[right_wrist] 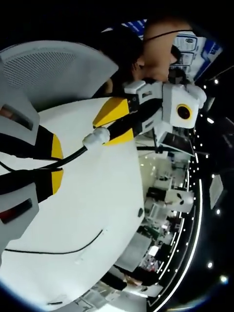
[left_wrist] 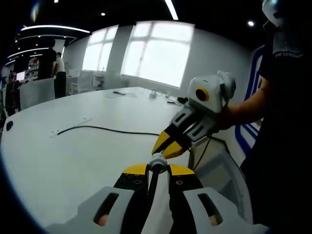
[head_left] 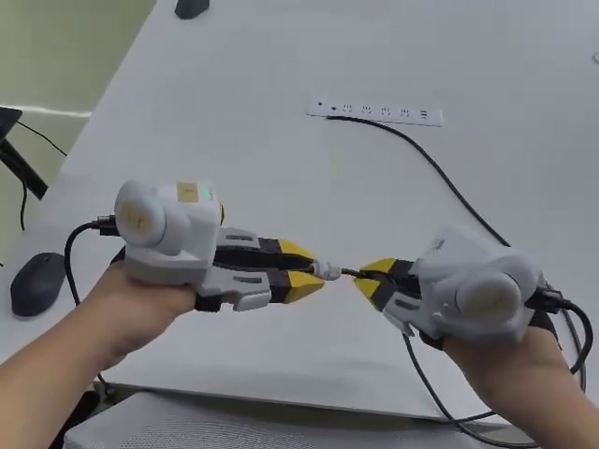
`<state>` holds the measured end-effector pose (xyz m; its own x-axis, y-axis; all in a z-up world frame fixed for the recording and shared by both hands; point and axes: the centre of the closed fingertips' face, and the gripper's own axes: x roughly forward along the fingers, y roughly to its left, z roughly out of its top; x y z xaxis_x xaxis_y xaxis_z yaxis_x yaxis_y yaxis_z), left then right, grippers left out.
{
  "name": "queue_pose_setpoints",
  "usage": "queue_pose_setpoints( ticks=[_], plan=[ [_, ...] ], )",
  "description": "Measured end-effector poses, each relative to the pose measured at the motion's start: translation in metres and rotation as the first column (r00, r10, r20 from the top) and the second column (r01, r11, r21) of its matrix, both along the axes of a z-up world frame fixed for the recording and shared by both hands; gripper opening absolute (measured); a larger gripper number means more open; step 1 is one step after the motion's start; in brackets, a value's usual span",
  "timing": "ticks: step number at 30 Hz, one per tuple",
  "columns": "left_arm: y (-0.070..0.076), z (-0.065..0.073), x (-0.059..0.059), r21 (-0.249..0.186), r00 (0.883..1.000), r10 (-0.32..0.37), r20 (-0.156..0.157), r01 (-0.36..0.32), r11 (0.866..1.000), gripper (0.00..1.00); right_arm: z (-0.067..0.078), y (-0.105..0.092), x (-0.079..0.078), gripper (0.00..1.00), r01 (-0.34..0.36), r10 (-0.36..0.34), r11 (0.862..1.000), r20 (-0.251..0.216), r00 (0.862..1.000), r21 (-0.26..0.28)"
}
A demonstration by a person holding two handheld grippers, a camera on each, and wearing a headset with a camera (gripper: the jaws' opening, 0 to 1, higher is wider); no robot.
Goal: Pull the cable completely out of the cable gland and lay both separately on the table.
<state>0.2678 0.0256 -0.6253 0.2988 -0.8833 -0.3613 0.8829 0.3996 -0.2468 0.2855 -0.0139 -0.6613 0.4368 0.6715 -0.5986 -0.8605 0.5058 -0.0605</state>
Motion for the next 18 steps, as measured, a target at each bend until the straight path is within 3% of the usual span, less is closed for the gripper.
queue_pose_setpoints(
  ticks=[2,5,12,15,18],
  plan=[
    [0.000,0.001,0.001,-0.002,1.000,0.003,0.003,-0.003,1.000,0.15,-0.003,-0.005,0.002,0.00,0.022,-0.022,1.000,-0.021,1.000,0.007],
    [0.001,0.002,0.001,-0.001,1.000,0.003,0.005,-0.003,1.000,0.15,-0.008,-0.010,0.004,0.00,0.097,-0.089,0.993,-0.105,0.990,0.067],
    [0.002,0.004,0.002,-0.004,1.000,0.010,0.007,-0.010,1.000,0.15,-0.021,-0.026,0.007,0.00,0.189,-0.169,0.978,-0.188,0.968,0.093],
    [0.002,0.005,0.001,-0.003,1.000,0.010,0.008,-0.010,1.000,0.15,-0.030,-0.035,0.007,0.00,0.244,-0.213,0.964,-0.240,0.947,0.105],
    [0.002,0.006,0.001,-0.006,1.000,0.011,0.012,-0.011,1.000,0.15,-0.037,-0.042,0.008,0.00,0.307,-0.256,0.942,-0.306,0.917,0.132]
  ],
)
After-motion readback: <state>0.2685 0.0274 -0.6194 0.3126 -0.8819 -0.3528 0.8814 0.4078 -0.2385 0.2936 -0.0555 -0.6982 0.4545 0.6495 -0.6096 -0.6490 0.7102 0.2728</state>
